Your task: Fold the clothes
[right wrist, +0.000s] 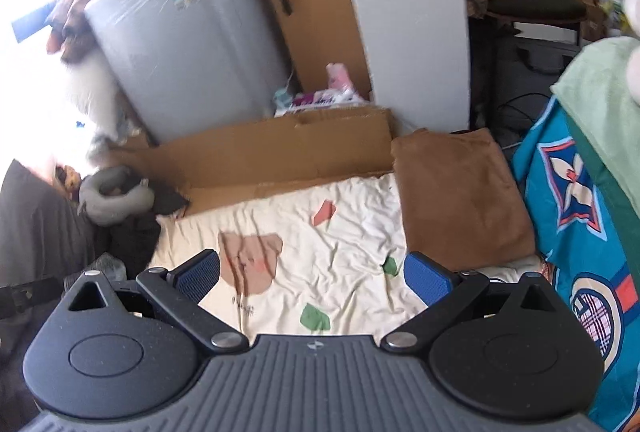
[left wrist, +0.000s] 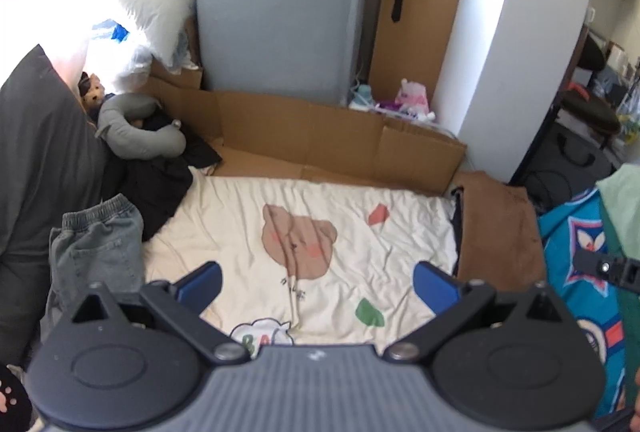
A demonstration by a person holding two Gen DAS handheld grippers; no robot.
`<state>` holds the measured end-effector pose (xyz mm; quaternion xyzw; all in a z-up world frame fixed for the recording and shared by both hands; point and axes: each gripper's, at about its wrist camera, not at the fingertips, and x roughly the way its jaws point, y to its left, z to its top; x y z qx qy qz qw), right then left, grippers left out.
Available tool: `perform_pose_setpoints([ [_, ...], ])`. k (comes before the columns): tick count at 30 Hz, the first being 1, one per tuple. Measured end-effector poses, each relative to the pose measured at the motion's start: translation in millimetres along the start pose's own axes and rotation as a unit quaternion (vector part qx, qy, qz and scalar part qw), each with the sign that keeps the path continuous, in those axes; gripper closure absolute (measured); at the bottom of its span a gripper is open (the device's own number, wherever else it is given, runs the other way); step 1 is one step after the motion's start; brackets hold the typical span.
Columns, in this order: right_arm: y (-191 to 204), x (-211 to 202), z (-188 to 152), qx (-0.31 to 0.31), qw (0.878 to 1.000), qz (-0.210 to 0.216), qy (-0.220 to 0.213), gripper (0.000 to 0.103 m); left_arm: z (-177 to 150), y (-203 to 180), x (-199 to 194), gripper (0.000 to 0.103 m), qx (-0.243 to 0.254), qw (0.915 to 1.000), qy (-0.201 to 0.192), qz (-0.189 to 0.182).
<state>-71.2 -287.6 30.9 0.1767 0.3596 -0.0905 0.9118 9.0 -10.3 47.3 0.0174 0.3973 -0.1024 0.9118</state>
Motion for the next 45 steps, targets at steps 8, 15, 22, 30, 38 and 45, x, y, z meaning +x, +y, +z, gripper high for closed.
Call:
perform_pose_setpoints([
  [8,14.2,13.9,-19.6,-0.045,0.998,0.010,0.042,0.002,-15.5,14.9,-0.8,0.000,-0.035,0.9988,0.003,0.035],
  [15,34.9,17.7,-32.4,-0.079,0.995,0.022,0.050,0.002,-44.8,16.3,6.9,0.000,-0.023,0.9973,0.043,0.054],
  [22,48.9,23.6,-41.5,-0.096,0.993,0.032,0.064,0.002,-59.3,23.6,16.1,0.000,-0.069,0.9936,0.073,0.050],
  [30,61.6,32.2,-42.8,-0.113,0.990,0.032,0.080,0.002,-64.5,27.6,20.9,0.000,-0.072,0.9919,0.086,0.058],
  [38,70.5,37.3,-45.8,-0.124,0.987,0.042,0.093,0.002,-66.7,31.6,31.6,0.000,-0.068,0.9907,0.105,0.053],
  [45,69.8,40.2,-45.3,-0.122,0.987,0.045,0.096,0.002,-67.2,25.3,37.6,0.000,-0.051,0.9909,0.111,0.056],
])
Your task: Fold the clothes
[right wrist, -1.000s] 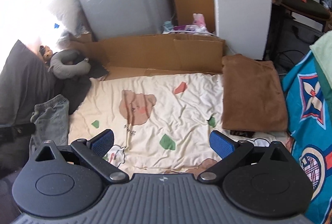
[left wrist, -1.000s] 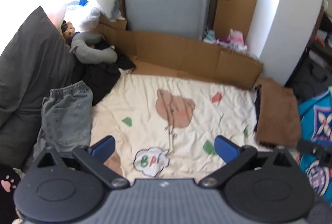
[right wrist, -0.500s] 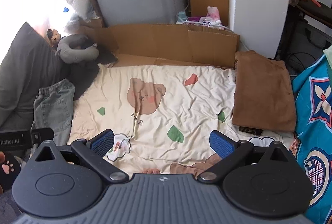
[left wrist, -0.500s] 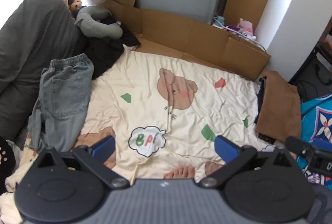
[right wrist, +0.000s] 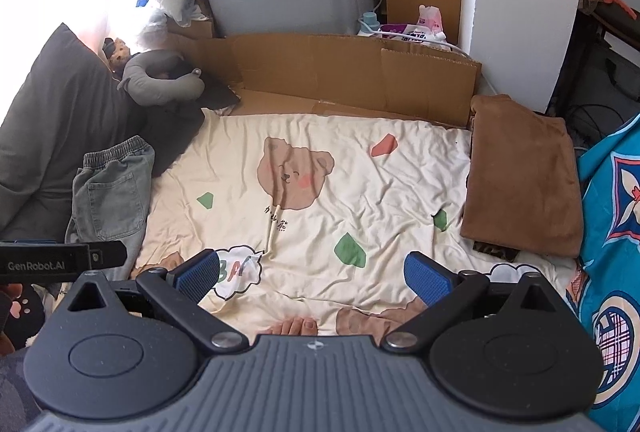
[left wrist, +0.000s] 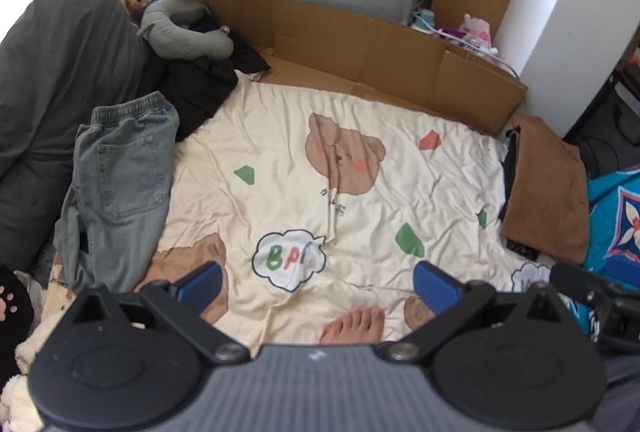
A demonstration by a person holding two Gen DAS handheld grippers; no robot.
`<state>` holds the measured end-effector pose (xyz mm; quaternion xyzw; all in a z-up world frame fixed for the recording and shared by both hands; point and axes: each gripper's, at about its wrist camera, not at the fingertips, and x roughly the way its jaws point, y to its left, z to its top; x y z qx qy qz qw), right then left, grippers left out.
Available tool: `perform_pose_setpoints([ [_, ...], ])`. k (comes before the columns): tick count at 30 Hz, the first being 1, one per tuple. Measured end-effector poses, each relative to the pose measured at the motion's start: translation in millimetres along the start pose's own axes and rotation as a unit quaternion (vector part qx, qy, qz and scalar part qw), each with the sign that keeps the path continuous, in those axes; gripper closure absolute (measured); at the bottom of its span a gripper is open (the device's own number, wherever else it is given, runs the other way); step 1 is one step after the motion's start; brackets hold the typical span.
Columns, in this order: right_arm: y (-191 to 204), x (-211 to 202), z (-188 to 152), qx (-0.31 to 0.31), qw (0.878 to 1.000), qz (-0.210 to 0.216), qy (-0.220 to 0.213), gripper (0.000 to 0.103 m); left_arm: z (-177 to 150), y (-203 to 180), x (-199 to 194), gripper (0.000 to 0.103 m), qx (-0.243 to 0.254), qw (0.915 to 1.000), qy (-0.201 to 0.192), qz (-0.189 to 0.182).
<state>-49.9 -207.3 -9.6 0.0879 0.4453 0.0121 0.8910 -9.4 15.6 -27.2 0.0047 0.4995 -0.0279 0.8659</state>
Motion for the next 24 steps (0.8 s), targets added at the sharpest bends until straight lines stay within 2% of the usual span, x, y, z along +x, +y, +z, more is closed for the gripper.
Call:
perform_pose_setpoints([
  [9,-1.7,3.9,2.7,0.004,1.000,-0.001,0.006,0.001,1.8,-11.1,1.2,0.000,0.027,0.9994,-0.010,0.017],
  [18,-0.2,9.2,5.0,0.004,1.000,-0.006,0.011,0.001,2.6,-2.3,2.7,0.000,0.007,0.9998,-0.011,0.016],
  [24,3.9,8.6,6.5,0.013,1.000,-0.002,0.003,0.001,5.8,-9.0,2.0,0.000,0.048,0.9973,-0.023,0.051],
])
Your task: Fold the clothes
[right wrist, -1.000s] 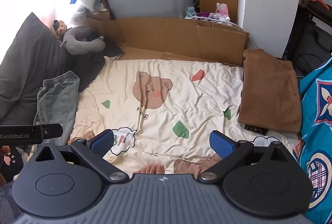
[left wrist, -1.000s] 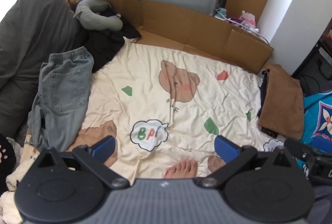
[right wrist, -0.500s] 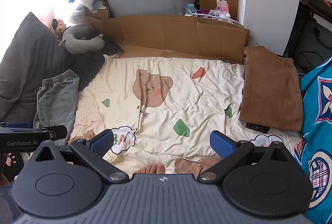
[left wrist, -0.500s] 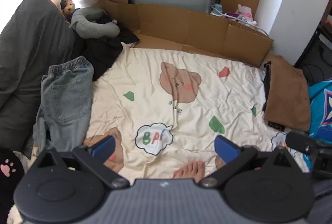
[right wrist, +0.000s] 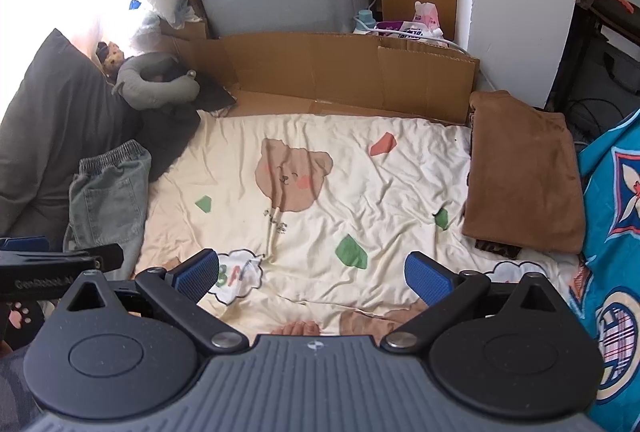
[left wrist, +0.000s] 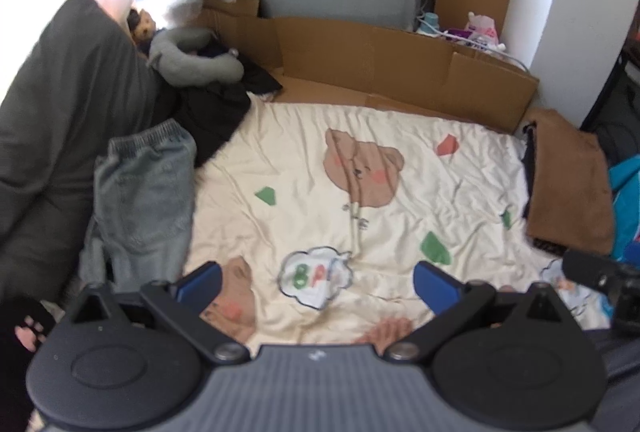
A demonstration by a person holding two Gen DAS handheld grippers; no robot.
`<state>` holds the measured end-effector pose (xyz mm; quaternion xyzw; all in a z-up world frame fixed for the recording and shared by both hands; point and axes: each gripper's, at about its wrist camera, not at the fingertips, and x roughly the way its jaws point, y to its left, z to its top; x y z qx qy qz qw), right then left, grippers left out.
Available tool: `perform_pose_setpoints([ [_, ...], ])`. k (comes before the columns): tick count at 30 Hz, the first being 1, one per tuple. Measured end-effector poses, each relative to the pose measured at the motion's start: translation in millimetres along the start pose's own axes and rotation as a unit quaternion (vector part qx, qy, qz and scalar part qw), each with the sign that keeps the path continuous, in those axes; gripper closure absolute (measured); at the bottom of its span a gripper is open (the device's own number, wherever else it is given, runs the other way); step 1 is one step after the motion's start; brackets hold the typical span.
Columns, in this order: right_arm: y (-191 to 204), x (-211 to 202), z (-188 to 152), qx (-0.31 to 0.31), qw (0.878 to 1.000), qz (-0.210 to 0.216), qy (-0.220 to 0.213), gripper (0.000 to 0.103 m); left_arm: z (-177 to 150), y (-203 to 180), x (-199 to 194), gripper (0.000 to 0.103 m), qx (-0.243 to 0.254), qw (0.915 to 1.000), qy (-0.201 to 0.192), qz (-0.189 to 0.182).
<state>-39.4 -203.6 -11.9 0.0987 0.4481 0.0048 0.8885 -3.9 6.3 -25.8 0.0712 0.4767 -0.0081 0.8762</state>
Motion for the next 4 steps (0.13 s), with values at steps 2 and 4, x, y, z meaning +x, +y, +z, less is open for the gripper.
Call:
perform_pose_setpoints([
  [2,1.3,0.7,0.4,0.004,1.000,0.004,-0.001,0.001,0.6,-0.2,2.5,0.000,0.006,1.0000,0.006,0.003],
  [4,3.4,0.7,1.0,0.001,1.000,0.003,-0.003,0.001,0.7,1.4,4.6,0.000,0.004,0.9999,0.012,0.003],
])
